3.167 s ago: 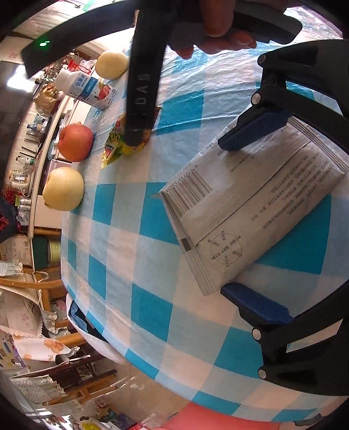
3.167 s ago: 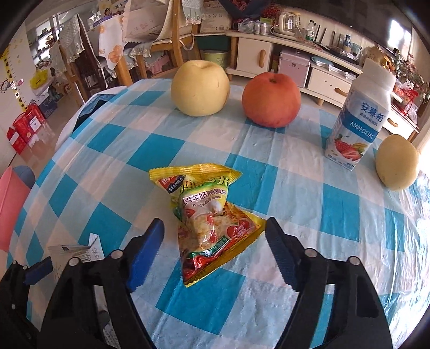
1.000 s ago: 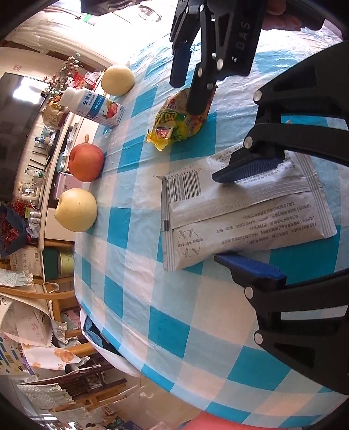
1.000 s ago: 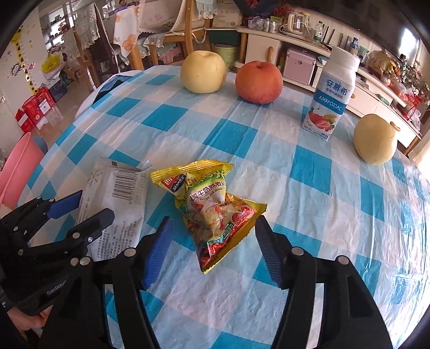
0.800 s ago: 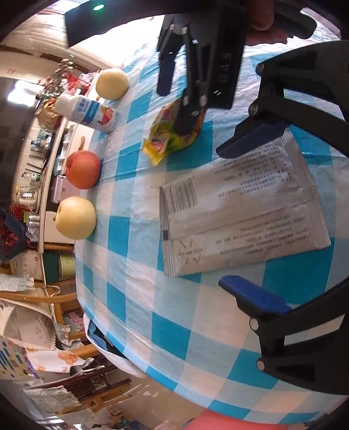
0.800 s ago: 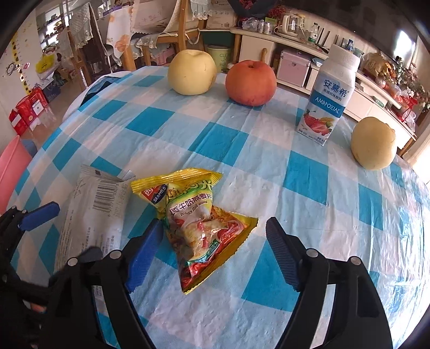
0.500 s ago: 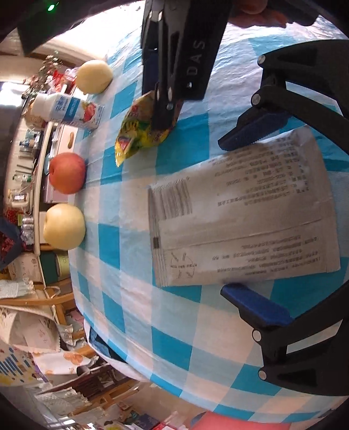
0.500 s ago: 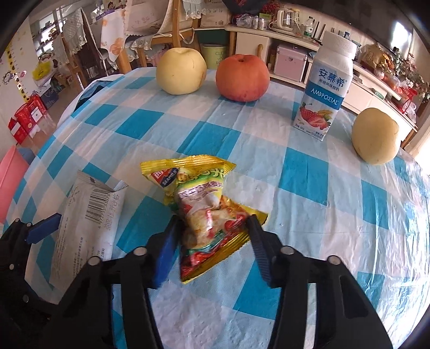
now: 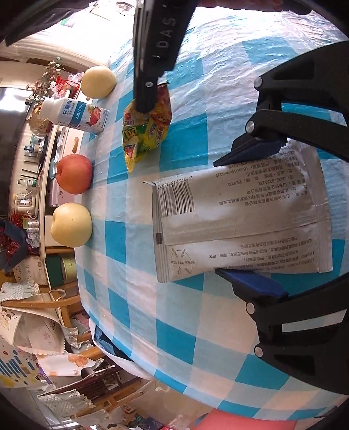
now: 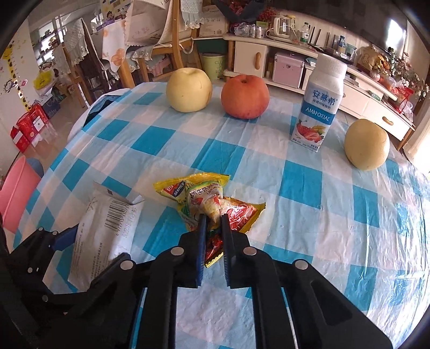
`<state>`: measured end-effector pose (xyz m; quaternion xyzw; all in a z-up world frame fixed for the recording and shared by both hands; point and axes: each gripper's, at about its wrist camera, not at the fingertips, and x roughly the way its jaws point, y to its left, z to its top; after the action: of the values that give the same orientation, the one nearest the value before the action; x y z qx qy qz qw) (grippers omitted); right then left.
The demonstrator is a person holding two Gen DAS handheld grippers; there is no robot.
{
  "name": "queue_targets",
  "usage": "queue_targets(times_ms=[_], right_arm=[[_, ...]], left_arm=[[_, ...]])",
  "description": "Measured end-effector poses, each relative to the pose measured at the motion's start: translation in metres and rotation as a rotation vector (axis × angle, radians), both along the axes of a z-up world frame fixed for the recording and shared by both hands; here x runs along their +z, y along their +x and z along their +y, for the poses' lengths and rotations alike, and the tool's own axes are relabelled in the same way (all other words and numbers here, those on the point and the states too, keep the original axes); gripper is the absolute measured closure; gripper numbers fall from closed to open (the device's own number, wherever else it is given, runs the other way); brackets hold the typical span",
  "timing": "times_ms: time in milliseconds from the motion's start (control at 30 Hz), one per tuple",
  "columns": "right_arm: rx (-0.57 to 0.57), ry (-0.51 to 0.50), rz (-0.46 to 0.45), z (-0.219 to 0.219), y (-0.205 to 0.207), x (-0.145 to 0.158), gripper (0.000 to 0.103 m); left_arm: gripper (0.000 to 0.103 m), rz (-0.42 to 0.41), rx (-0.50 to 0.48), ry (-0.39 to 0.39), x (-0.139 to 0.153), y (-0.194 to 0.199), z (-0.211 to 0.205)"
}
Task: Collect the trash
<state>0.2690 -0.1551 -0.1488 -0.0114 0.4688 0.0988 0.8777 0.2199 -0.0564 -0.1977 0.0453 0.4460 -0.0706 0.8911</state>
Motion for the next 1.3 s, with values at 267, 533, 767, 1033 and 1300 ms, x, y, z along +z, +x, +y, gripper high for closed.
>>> queue_targets(times_ms=[267,533,767,1033,1300], right_arm=[[-0.004,0.006,-0.019,0.008,-0.014,0.014,0.095],[-0.01,0.048,-0.089,0.015,-0.035,0.044,0.102],[-0.002,-0.008,-0.074,0.025,-0.044,0.043,0.101],[0.08,-0.099,-0.045,0.029,-0.027,0.01,0.029],[0.12,-0.168,0.044,0.038,-0.01,-0.033,0.03]], left_arm=[[0.036,-0.006,-0.011,-0.098,0.01,-0.006,0.016],[0.036,-0.059,0.018,-0.17,0.034,-0.015,0.044],[0.036,-0.077,0.051,-0.233,0.049,-0.025,0.075],[0.036,-0.076,0.073,-0.301,0.057,-0.028,0.103],[0.035,-0.06,0.122,-0.356,0.058,-0.021,0.128]])
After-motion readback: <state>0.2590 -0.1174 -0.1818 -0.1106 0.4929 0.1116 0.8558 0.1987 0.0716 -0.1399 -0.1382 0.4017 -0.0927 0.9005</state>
